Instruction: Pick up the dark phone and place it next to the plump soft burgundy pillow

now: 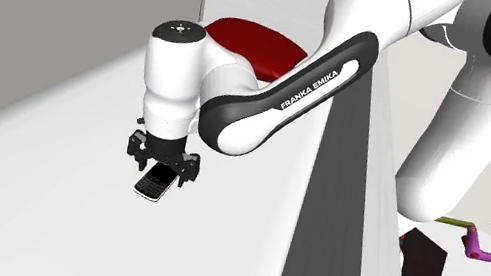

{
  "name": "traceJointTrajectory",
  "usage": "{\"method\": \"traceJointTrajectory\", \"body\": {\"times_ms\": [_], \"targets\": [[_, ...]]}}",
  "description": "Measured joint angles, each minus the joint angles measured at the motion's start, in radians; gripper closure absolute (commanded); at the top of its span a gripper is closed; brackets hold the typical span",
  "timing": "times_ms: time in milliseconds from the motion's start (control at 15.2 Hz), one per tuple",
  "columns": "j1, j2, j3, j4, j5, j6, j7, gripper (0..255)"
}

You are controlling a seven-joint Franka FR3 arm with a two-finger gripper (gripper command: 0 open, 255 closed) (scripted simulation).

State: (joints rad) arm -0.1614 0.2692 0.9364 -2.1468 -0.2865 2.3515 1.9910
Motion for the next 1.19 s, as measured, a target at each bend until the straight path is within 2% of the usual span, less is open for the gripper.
{"method": "traceJointTrajectory", "body": {"times_ms": [660, 1188], "targets": [[0.0, -0.001, 0.001, 0.001, 0.0, -0.002, 0.0, 255], [-0.048, -0.082, 0.05, 0.028, 0.097, -0.074, -0.065, 255]]}}
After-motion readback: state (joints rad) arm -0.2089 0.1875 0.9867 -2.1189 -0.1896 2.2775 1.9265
